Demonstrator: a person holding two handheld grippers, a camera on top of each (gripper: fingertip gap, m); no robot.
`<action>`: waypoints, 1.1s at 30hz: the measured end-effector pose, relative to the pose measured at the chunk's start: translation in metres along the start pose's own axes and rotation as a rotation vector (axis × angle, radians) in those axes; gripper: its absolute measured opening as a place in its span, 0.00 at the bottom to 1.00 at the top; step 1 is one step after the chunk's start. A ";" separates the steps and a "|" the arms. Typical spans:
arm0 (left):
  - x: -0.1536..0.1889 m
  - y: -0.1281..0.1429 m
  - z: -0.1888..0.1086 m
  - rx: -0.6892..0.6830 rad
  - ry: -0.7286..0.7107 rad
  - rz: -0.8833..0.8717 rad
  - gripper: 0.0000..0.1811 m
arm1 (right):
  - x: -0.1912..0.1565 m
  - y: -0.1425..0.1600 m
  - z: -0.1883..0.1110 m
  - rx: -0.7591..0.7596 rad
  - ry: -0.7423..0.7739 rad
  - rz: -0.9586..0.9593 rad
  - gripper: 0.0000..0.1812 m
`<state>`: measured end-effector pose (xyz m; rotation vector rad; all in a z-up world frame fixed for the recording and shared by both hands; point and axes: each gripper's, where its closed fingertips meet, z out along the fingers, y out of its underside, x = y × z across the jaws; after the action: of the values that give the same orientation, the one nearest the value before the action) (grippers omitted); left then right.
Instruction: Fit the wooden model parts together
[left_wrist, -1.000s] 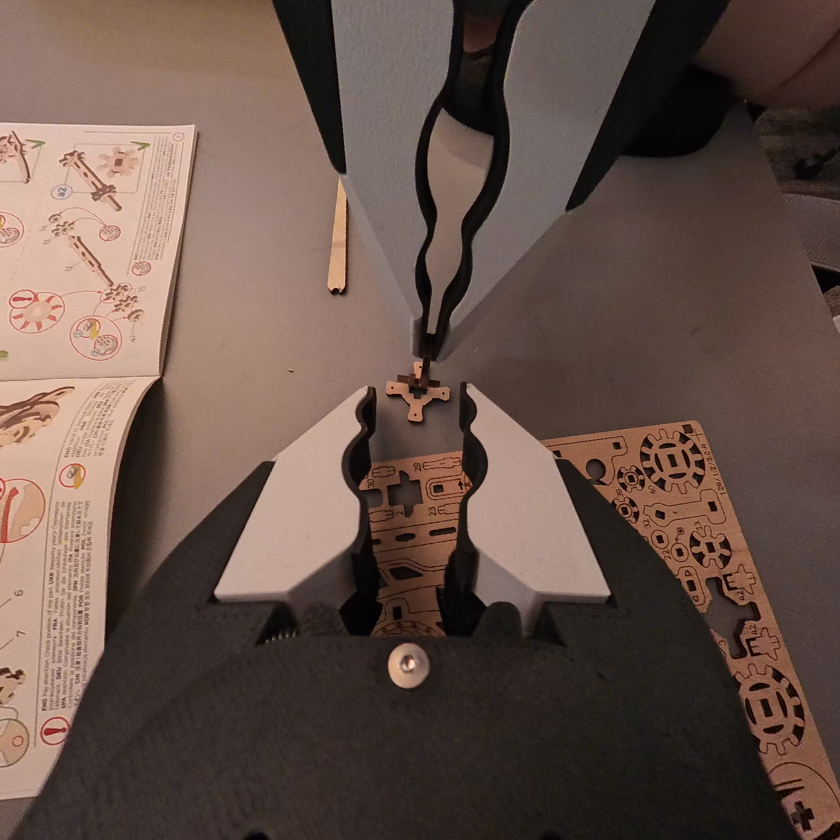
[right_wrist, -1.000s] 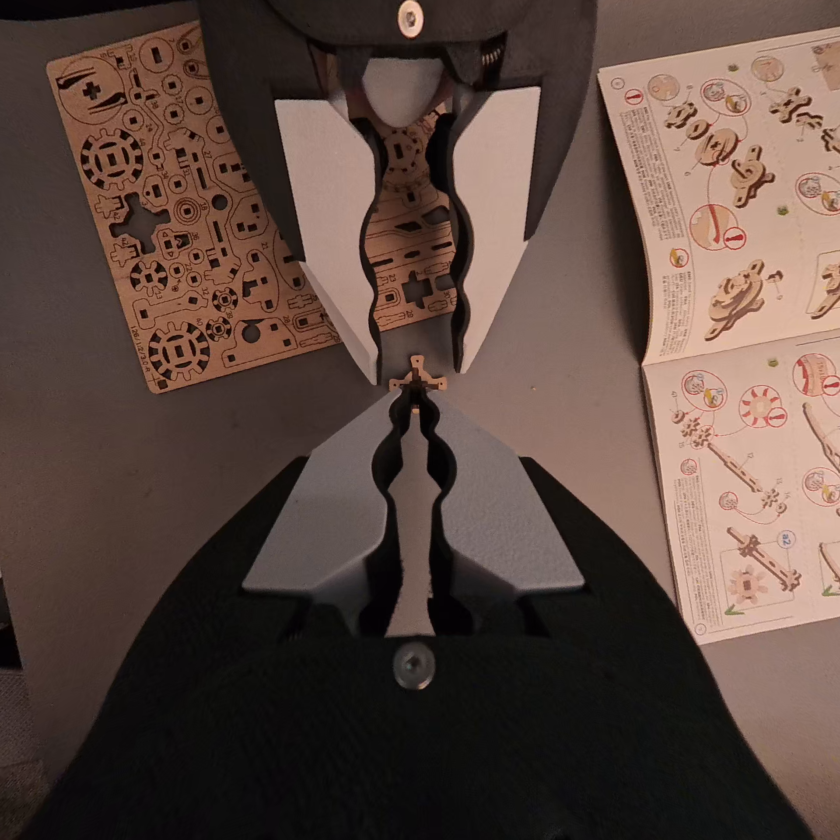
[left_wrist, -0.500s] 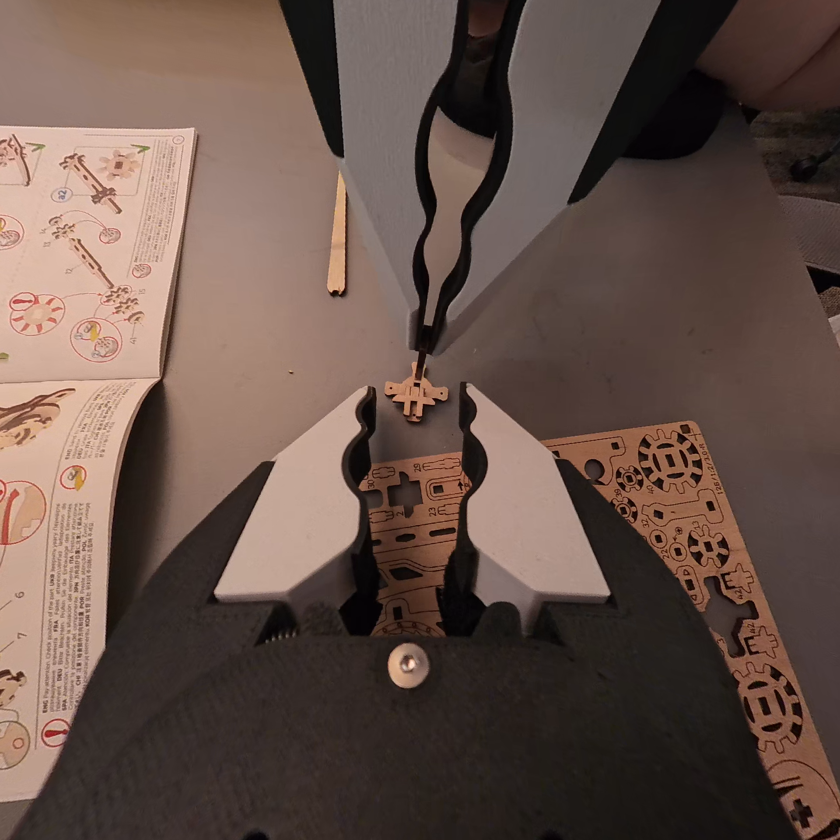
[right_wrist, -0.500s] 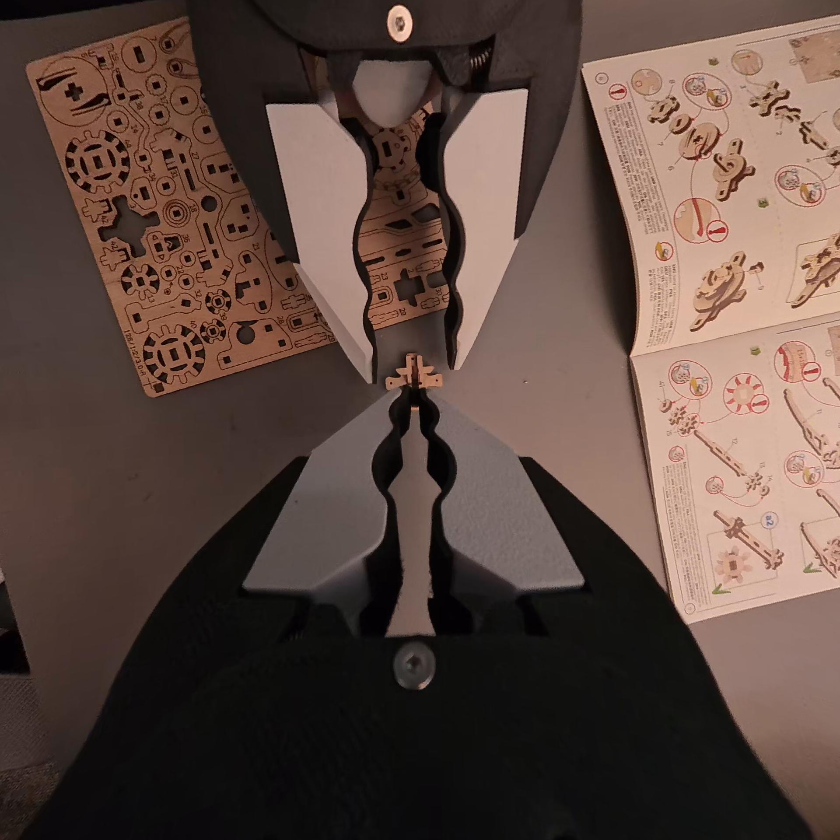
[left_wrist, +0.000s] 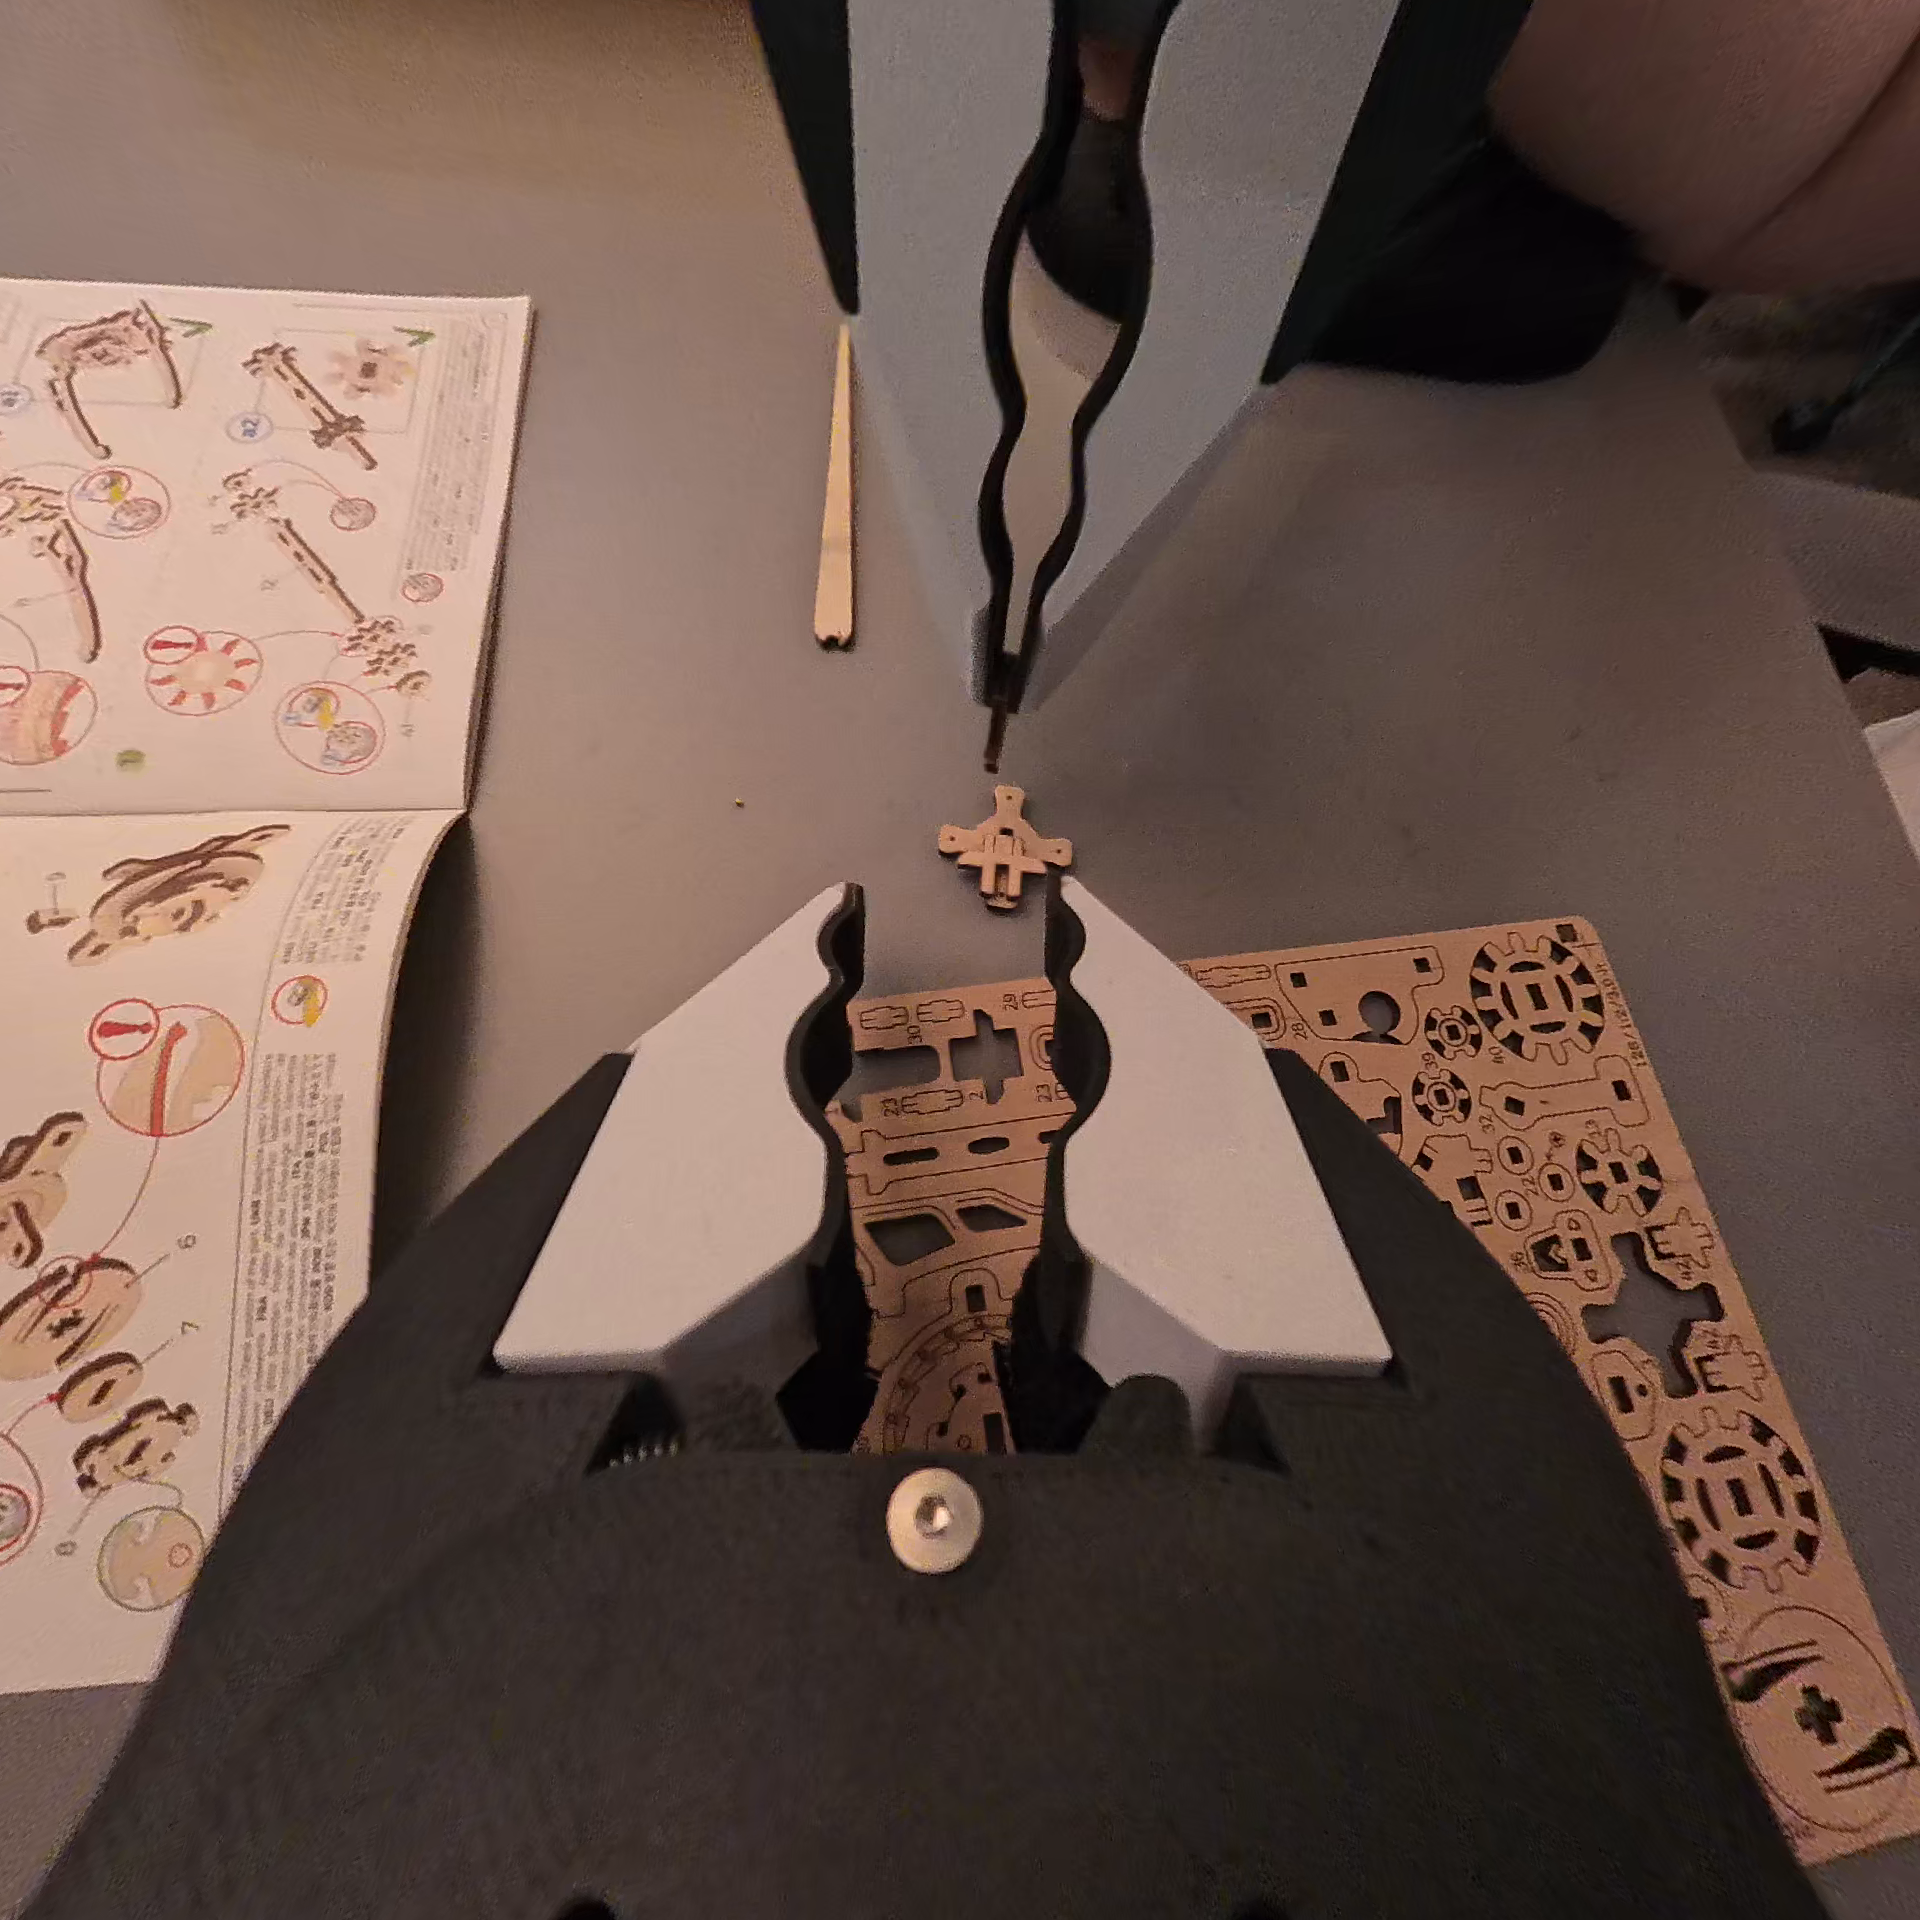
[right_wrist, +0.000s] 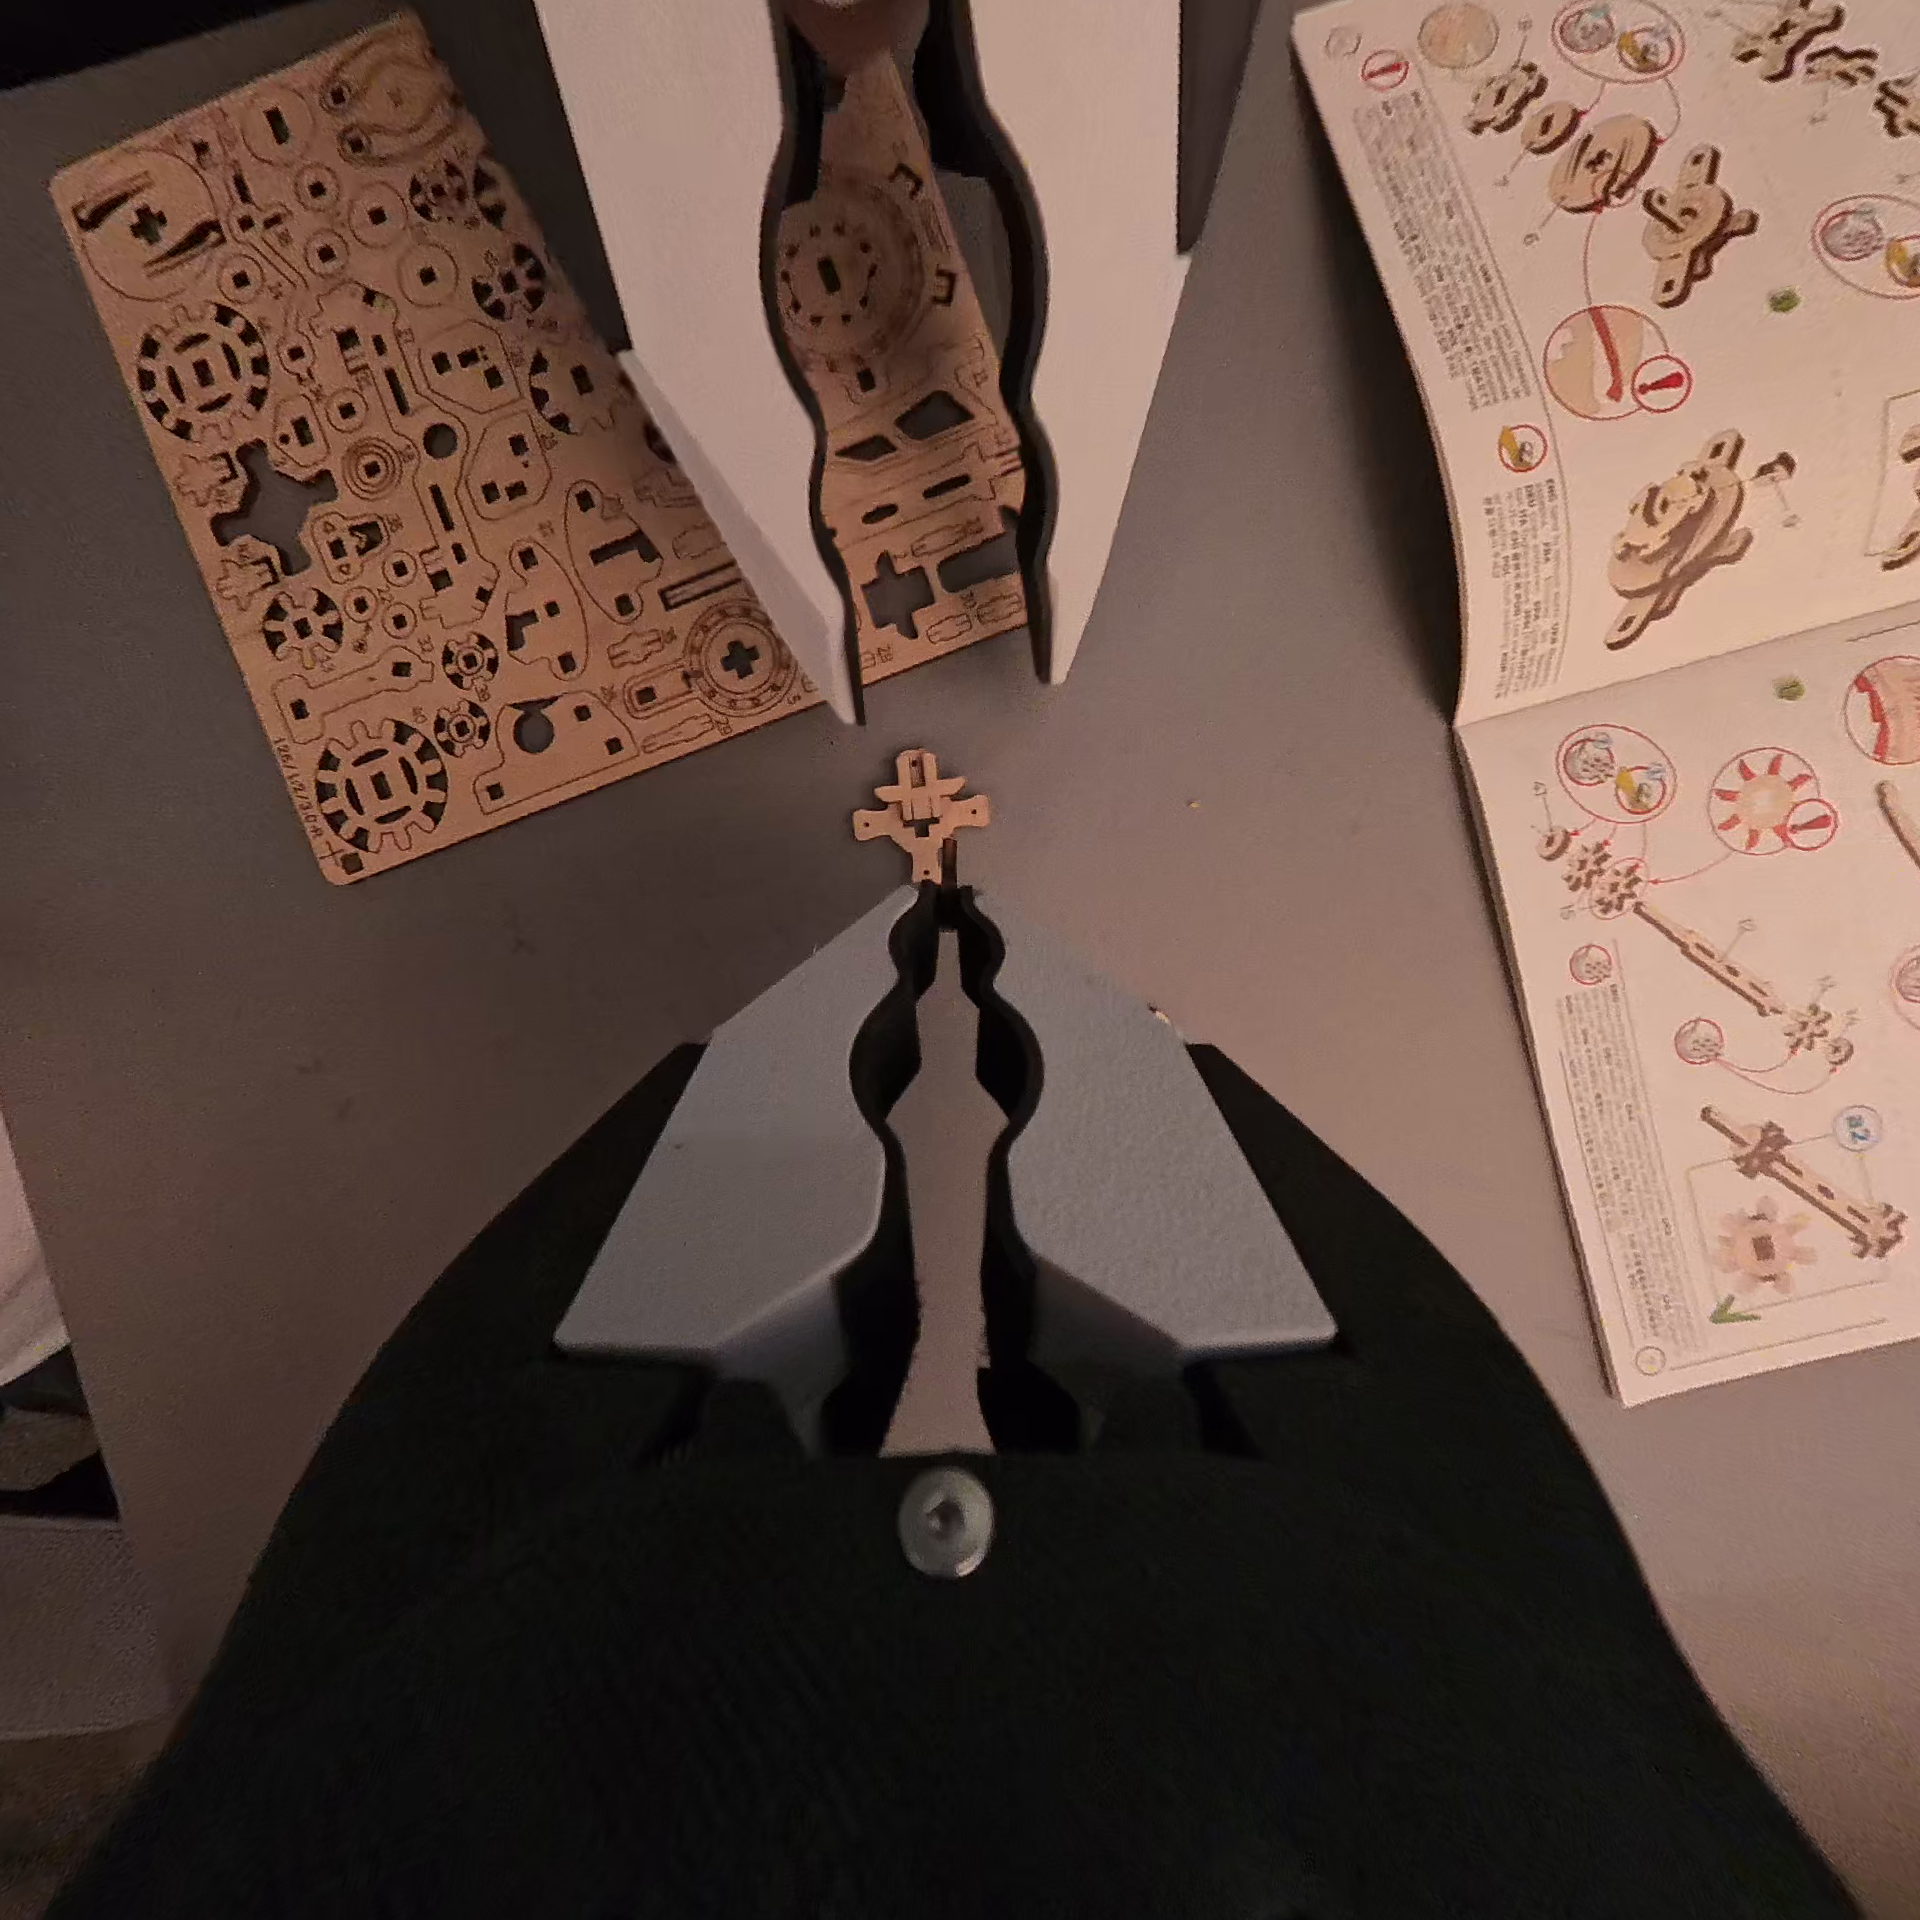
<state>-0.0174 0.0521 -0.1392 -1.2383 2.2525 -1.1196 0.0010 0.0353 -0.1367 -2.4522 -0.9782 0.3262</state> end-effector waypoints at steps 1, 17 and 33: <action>-0.001 -0.001 -0.002 0.011 0.005 -0.014 0.18 | -0.001 -0.002 -0.002 0.021 -0.017 0.008 0.01; 0.009 0.001 0.003 -0.084 -0.020 -0.021 0.15 | 0.001 -0.007 -0.007 0.157 -0.133 0.027 0.01; 0.007 0.008 0.020 -0.130 -0.059 -0.013 0.07 | 0.001 -0.004 0.001 0.147 -0.150 0.035 0.01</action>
<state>-0.0138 0.0395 -0.1577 -1.3199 2.3071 -0.9420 -0.0011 0.0388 -0.1357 -2.3400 -0.9371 0.5799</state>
